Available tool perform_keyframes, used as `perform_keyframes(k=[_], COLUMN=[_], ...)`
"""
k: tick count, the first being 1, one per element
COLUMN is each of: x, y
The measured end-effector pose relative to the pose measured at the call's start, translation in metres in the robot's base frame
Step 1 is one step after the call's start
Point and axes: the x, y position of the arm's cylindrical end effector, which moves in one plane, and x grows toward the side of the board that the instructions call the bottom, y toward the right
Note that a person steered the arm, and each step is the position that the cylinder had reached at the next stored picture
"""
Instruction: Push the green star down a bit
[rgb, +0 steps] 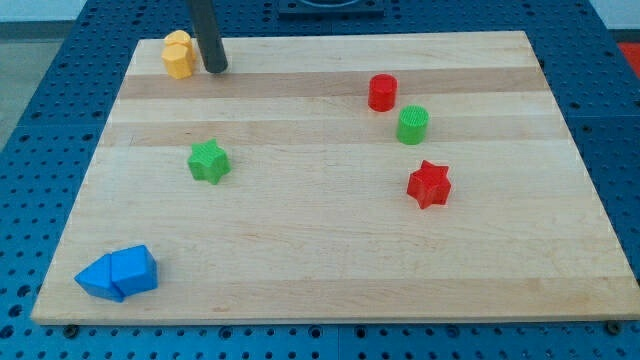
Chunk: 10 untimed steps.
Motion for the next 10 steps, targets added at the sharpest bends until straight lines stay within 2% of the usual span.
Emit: perform_keyframes(k=[4, 5, 8, 9, 10], x=[0.048, 0.068, 0.104, 0.134, 0.154], y=[0.069, 0.063, -0.056, -0.052, -0.015])
